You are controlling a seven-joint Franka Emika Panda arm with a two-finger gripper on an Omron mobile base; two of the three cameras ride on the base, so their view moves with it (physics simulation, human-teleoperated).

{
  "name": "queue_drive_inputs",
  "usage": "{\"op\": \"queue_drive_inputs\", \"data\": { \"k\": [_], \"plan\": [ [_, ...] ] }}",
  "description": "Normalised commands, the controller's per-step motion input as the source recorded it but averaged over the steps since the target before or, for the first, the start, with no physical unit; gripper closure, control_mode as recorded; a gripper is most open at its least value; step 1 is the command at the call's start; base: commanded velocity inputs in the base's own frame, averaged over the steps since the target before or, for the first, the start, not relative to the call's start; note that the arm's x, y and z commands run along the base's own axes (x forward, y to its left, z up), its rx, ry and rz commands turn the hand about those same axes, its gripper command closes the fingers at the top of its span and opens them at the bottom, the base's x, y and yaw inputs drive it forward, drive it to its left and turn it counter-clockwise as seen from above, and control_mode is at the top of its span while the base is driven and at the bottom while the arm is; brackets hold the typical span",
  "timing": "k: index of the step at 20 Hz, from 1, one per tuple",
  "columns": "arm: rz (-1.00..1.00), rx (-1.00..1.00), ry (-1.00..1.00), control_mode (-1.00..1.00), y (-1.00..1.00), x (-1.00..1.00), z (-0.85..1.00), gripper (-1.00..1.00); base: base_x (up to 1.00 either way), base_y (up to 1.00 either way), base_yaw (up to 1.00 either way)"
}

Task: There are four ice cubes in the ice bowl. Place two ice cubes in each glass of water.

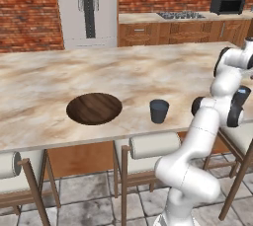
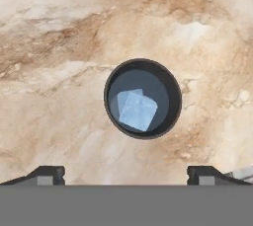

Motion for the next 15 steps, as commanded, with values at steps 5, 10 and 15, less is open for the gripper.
{"op": "queue_drive_inputs", "data": {
  "k": [5,10,15],
  "plan": [
    [0.00,0.20,0.20,-1.00,0.64,-0.62,0.41,-1.00,0.00,0.00,0.00],
    [0.00,0.19,0.20,-1.00,0.99,-0.88,0.25,-1.00,0.00,0.00,0.00],
    [0.00,0.08,0.11,-1.00,1.00,-1.00,-0.01,-1.00,0.00,0.00,0.00]
  ]
}}
